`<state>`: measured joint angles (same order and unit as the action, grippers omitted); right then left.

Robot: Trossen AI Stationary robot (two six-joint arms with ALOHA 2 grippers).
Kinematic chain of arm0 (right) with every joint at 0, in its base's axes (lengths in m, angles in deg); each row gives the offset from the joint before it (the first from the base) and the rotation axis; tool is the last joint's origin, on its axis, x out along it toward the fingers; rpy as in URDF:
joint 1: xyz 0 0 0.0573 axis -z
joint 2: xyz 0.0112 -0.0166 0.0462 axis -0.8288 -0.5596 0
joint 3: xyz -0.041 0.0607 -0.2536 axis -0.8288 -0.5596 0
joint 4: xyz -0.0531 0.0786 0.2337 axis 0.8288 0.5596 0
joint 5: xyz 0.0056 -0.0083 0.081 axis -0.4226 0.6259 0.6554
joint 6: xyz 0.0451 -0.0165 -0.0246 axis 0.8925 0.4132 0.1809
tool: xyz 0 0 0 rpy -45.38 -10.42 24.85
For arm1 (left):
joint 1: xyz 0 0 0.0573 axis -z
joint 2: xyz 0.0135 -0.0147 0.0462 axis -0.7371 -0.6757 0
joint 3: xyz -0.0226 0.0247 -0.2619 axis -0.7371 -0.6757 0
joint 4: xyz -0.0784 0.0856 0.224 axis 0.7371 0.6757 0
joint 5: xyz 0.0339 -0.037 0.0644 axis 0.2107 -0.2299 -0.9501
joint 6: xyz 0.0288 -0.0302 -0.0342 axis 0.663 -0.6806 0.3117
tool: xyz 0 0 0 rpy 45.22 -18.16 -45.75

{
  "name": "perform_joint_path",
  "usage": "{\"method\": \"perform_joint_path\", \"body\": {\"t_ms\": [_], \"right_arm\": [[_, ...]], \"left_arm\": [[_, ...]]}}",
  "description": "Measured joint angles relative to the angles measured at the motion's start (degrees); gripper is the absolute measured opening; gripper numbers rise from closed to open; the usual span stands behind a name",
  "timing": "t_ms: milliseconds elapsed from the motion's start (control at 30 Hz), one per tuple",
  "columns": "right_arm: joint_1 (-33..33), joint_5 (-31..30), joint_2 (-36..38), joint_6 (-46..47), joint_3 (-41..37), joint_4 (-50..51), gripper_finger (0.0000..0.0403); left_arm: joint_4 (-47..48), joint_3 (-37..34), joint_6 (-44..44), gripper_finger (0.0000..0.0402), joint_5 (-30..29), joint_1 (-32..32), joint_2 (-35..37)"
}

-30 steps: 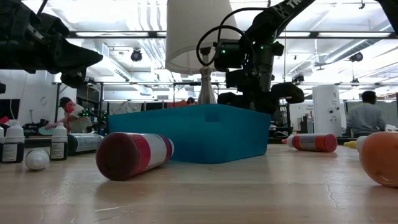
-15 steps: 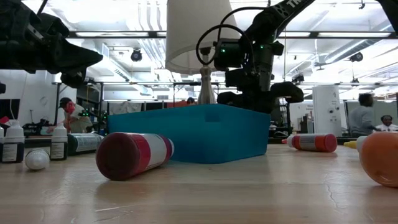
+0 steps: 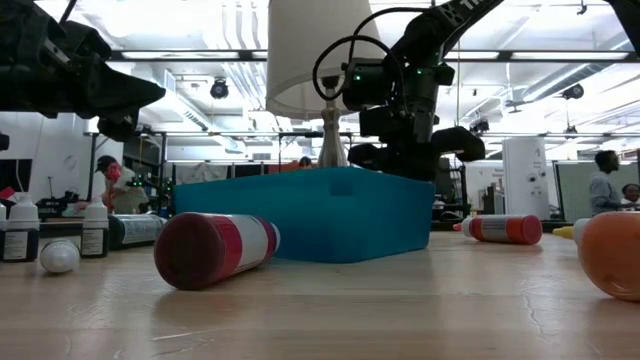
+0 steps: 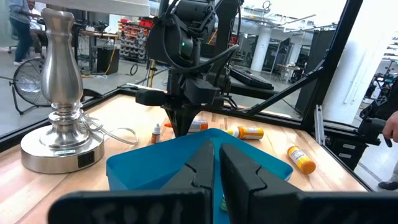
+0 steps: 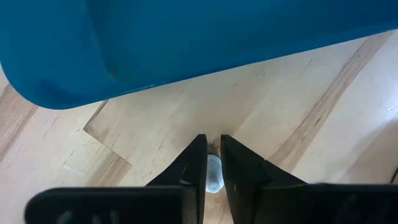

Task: Pick & Place food coloring
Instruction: Put the small red food coloring bottle into the blue container

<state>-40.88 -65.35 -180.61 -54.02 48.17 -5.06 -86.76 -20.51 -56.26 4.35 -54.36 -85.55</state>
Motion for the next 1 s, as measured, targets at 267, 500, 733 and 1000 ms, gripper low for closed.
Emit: {"method": "perform_joint_path", "body": {"t_ms": [267,500,733,1000], "right_arm": [[0.00,0.07,0.07,0.22,0.10,-0.03,0.0038],[0.07,0.21,0.09,1.71,0.11,-0.09,0.0069],[0.17,0.19,0.11,3.15,0.11,-0.13,0.0133],[0.50,-0.29,0.11,3.69,0.03,0.37,0.0166]], "left_arm": [[0.00,0.00,0.01,0.0000,0.00,0.02,-0.02],[0.00,0.00,0.02,0.0000,0.00,0.02,-0.01],[0.00,0.00,0.02,0.0000,0.00,0.01,0.00],[0.00,0.00,0.02,0.0000,0.00,0.02,0.00]]}}
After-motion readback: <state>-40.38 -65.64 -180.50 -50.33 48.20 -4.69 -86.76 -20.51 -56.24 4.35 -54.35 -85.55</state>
